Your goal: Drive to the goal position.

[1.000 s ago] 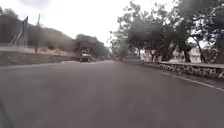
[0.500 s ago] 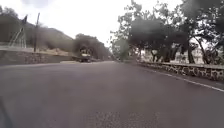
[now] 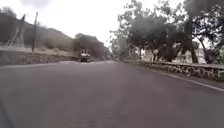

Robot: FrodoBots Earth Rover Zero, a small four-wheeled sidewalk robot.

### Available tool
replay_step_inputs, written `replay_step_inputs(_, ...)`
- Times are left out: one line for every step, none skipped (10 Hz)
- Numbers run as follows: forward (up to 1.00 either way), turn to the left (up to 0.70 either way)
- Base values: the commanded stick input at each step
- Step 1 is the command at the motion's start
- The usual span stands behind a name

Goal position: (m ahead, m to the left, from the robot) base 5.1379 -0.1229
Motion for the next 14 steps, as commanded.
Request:
replay_step_inputs(0.70, 0.00)
replay_step_inputs(0.70, 0.00)
replay_step_inputs(0.70, 0.00)
replay_step_inputs(0.70, 0.00)
replay_step_inputs(0.70, 0.00)
replay_step_inputs(0.70, 0.00)
replay_step_inputs(0.70, 0.00)
replay_step_inputs(0.70, 0.00)
replay_step_inputs(0.70, 0.00)
replay_step_inputs(0.70, 0.00)
replay_step_inputs(0.70, 0.00)
replay_step_inputs(0.70, 0.00)
replay_step_inputs(0.70, 0.00)
replay_step_inputs(0.70, 0.00)
